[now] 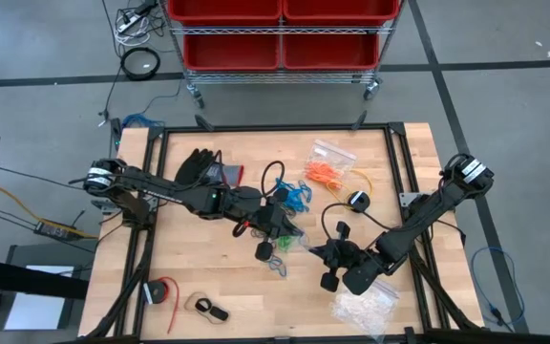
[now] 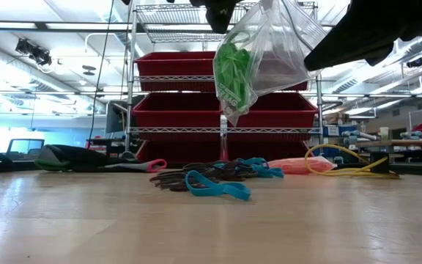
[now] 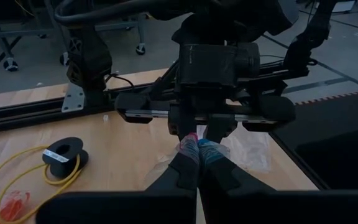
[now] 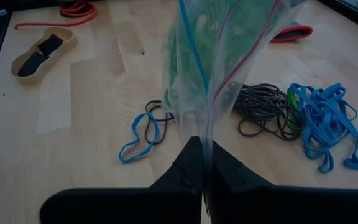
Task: Sort rubber bands
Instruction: Close the transparent zip bag
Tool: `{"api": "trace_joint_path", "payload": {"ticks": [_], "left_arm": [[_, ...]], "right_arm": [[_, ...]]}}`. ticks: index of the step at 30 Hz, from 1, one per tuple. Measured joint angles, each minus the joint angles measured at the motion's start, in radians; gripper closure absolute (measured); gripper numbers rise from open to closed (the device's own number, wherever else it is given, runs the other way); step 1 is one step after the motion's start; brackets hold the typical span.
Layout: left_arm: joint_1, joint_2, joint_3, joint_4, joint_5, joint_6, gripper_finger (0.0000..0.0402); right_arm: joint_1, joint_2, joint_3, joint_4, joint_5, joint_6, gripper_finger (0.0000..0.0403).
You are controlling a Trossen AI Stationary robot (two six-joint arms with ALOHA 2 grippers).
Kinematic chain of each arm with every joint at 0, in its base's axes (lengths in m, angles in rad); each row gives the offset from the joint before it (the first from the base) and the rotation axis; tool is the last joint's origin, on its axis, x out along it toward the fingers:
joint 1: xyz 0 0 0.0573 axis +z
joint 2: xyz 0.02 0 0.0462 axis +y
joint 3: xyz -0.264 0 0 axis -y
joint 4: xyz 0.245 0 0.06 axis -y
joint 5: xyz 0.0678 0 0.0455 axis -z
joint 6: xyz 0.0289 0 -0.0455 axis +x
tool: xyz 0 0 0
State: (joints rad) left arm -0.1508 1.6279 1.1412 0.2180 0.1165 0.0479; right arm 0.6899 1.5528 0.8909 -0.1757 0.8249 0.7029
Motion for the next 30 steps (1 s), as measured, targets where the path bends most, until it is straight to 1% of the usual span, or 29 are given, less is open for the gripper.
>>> {"api": "trace_joint_path", "payload": {"ticks": [30], "left_arm": [[0.000, 0.000, 0.000, 0.001, 0.000, 0.000, 0.0393]], "right_arm": [[-0.001, 0.000, 0.000, 0.003, 0.001, 0.012, 0.0403]]}}
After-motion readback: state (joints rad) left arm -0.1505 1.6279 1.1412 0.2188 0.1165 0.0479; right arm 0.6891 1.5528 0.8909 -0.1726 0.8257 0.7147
